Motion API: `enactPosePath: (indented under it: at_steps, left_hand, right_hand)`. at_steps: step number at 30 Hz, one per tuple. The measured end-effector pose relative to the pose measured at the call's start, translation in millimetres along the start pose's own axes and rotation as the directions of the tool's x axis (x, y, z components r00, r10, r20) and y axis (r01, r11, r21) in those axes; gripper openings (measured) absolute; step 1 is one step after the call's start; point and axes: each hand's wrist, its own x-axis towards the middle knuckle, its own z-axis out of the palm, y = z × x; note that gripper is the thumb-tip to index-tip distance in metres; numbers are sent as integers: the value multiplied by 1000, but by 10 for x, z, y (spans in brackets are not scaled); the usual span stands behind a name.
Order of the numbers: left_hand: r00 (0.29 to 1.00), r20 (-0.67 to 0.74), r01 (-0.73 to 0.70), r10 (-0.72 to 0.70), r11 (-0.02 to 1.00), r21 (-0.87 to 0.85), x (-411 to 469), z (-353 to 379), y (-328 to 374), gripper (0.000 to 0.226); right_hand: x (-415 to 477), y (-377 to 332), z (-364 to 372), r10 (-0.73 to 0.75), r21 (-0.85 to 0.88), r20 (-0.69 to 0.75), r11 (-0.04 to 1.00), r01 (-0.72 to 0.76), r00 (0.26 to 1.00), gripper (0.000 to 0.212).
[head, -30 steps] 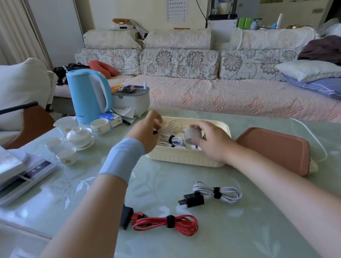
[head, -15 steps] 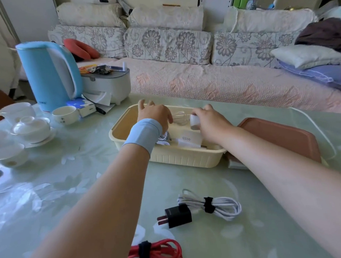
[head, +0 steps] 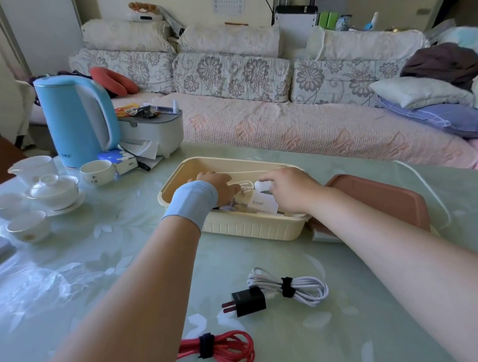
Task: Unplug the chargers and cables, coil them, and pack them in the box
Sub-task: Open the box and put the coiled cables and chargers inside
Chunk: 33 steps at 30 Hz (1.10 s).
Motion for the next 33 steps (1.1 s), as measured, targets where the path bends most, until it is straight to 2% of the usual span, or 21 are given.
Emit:
enactPosePath:
  at_steps: [5, 9, 12, 14, 16, 18, 21, 23, 27, 29, 30, 31, 32, 33]
  left_hand:
    - [968, -210, -145, 138, 989, -15, -338, -144, 56, 41]
    - [934, -282, -265, 219, 955, -137, -811, -160, 92, 23]
    - [953, -205, -258, 224, 953, -158, -1172, -70, 104, 13]
    - [970, -67, -241, 232, 954, -179, -1380, -16, 120, 15]
    - [957, 144, -224, 252, 957, -186, -1557, 40, 141, 31]
    - [925, 304, -190, 228, 970, -152, -1653, 131, 155, 56]
    - [938, 288, -173, 192, 981, -91, -1647, 275, 175, 76]
    - [952, 237, -174, 194, 979, -102, -1640, 317, 190, 75]
    - [949, 182, -215, 256, 952, -219, -1657, 276, 203, 60]
    - [955, 128, -188, 266, 882, -432, -1588, 244, 168, 51]
    - [960, 87, -167, 264, 797, -580, -1557, 220, 151, 47]
    - [968, 36, -150, 249, 686, -712, -1536, 187, 140, 45]
    - [976, -13, -139, 218, 576, -805, -1526, 155, 132, 44]
    - [981, -60, -144, 184, 487, -862, -1524, 126, 137, 41]
  right_hand:
    - [-522, -184, -216, -102, 101, -116, 988, 114, 988, 31]
    - [-968, -311, -300, -121, 126, -9, 985, 121, 993, 30]
    - [-1270, -428, -347, -109, 100, 153, 991, 94, 982, 29]
    - [-1462, -504, -338, -118, 61, 244, 992, 107, 962, 32]
    - [-1609, -555, -268, -113, -58, 333, 988, 140, 936, 45]
    - [-1656, -552, -156, -86, -161, 383, 974, 158, 920, 53]
    - [-1608, -489, -41, -58, -84, 380, 992, 97, 923, 43]
    - [-1578, -439, 6, -93, 7, 312, 995, 96, 945, 41]
    - [-1501, -361, -45, -217, 163, 17, 964, 212, 976, 41]
    - [-1435, -366, -89, -261, 155, -248, 940, 304, 933, 48]
    - [-1391, -377, -100, -243, 149, -400, 934, 324, 884, 54]
    - [-1342, -385, -103, -146, 217, -506, 932, 289, 850, 61]
    - [-1314, -424, -131, 5, 359, -535, 907, 222, 845, 68]
    - [-1297, -484, -176, 167, 539, -473, 832, 134, 865, 72]
